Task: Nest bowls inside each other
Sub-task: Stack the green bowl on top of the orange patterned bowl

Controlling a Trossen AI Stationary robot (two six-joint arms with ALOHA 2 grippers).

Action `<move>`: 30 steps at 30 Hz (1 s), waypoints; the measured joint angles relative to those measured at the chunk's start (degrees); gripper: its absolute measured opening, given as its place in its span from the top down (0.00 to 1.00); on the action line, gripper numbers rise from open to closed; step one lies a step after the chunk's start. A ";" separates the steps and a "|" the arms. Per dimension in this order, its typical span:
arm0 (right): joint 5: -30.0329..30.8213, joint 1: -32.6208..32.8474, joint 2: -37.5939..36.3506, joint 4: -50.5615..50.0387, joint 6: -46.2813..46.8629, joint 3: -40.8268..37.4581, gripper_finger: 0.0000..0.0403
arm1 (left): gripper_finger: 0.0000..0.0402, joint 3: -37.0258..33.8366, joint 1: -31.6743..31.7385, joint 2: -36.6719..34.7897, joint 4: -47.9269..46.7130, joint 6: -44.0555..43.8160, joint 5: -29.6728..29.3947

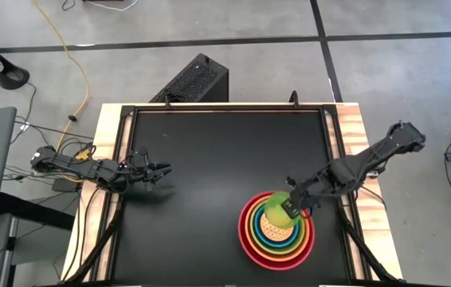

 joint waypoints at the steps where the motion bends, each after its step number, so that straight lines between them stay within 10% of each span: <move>1: 0.44 1.09 0.02 0.83 2.29 -1.23 1.00 | 0.78 0.00 0.01 0.00 0.00 0.03 0.00; 30: -0.34 7.59 7.84 11.49 17.69 -10.87 0.99 | 0.78 0.00 0.02 -0.02 0.00 -0.16 0.44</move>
